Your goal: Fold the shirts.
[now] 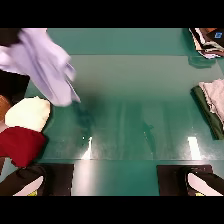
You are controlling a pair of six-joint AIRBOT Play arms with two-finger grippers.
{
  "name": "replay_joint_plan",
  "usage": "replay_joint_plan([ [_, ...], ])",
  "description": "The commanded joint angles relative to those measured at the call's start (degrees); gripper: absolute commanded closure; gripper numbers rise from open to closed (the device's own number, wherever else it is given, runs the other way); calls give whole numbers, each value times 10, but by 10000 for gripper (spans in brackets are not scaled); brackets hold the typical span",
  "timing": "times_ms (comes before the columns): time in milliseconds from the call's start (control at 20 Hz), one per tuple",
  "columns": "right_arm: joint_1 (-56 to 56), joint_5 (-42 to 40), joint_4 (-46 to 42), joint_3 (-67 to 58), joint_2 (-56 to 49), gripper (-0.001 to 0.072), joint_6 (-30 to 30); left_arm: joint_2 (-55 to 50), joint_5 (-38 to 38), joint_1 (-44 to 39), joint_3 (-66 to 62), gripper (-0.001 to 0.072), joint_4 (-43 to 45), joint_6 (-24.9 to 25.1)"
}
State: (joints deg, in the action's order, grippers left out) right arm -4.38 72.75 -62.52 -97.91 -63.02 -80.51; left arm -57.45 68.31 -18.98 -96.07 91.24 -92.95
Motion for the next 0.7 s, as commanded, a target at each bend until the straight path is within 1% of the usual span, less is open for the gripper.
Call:
replay_joint_plan([
  [0,0,17,0,-8,0,696,0,-48,19,-150,42,688,-4,-33],
  [150,0,30,0,-8,0,696,0,-130,-25,-256,78,684,-51,-27],
  [200,0,31,0,-8,0,696,0,-161,-46,-279,81,555,-72,-17],
  [250,0,33,0,-8,0,696,0,-185,-65,-295,81,259,-78,-9],
  [300,0,37,0,-8,0,696,0,-203,-78,-302,81,139,-75,-9],
  [400,0,46,0,-8,0,696,0,-212,-81,-287,81,138,-34,-5],
  [500,0,53,0,-8,0,696,0,-211,-61,-239,82,138,-13,-5],
  [550,0,55,0,-8,0,696,0,-212,-48,-207,85,138,-17,-6],
  [650,0,55,0,-8,0,696,0,-212,-55,-141,116,138,-58,-7],
])
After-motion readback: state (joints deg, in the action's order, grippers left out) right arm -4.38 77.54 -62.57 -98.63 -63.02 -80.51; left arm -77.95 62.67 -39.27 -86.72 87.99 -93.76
